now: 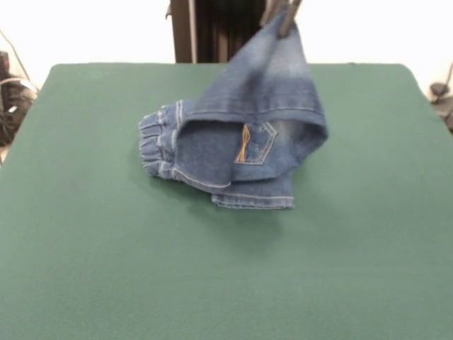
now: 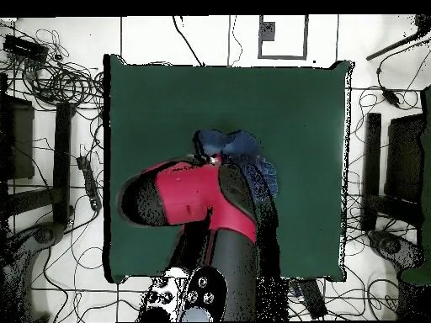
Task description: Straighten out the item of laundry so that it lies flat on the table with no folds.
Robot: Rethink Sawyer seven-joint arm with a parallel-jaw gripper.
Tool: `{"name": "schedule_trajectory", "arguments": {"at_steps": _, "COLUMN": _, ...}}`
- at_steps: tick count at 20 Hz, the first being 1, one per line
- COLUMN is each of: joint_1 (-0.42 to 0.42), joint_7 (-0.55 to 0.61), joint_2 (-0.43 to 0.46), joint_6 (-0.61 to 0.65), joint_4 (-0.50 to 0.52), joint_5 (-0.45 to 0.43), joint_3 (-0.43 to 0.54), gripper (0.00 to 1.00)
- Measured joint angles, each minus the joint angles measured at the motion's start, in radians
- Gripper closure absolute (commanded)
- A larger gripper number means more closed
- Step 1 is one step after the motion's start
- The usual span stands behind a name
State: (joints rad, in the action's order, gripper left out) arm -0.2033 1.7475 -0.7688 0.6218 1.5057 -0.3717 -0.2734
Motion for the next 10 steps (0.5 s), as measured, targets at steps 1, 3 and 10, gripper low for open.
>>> {"name": "schedule_trajectory", "arguments": {"at_steps": 1, "joint_1": -0.017, "joint_7": 0.000, "joint_2": 0.011, "joint_6": 0.000, "joint_4": -0.005, "joint_5": -0.013, "joint_3": -0.004, "gripper": 1.00}}
{"name": "schedule_trajectory", "arguments": {"at_steps": 3, "joint_1": -0.058, "joint_7": 0.000, "joint_2": 0.044, "joint_6": 0.000, "joint_4": -0.015, "joint_5": -0.050, "joint_3": -0.013, "gripper": 1.00}}
{"name": "schedule_trajectory", "arguments": {"at_steps": 10, "joint_1": -0.137, "joint_7": 0.000, "joint_2": 0.144, "joint_6": 0.000, "joint_4": -0.020, "joint_5": -0.133, "joint_3": -0.046, "gripper": 1.00}}
